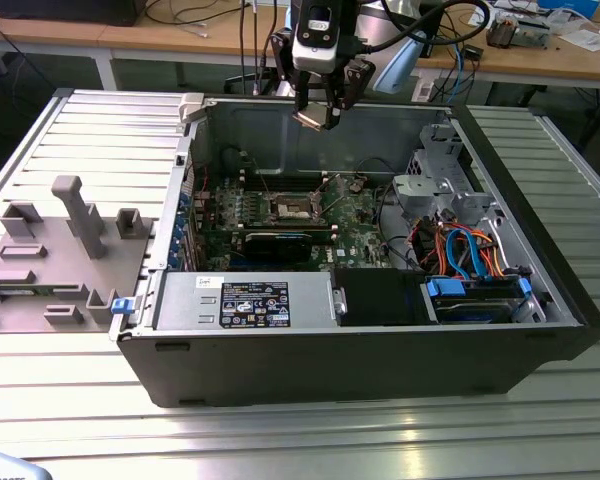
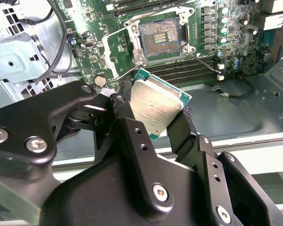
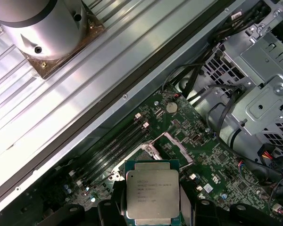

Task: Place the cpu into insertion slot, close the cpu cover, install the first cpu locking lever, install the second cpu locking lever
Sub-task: 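Place the cpu into insertion slot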

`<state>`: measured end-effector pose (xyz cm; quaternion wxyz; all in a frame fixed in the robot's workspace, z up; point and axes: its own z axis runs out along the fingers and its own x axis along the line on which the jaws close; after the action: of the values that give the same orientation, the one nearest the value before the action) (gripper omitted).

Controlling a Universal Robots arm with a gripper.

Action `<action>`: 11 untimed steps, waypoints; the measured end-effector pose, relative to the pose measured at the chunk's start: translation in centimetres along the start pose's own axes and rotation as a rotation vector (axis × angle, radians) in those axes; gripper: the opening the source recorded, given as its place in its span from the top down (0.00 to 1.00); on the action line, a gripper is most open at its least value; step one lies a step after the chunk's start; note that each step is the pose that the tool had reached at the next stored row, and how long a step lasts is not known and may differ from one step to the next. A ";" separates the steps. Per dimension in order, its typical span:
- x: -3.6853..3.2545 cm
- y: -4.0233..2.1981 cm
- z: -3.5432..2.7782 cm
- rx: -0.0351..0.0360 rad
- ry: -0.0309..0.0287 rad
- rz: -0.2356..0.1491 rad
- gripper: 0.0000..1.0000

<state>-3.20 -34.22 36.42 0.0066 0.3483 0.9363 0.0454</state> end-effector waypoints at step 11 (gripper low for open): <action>0.00 0.00 0.00 -0.0001 -0.0004 0.005 0.45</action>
<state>-3.20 -34.22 36.42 0.0067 0.3506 0.9354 0.0454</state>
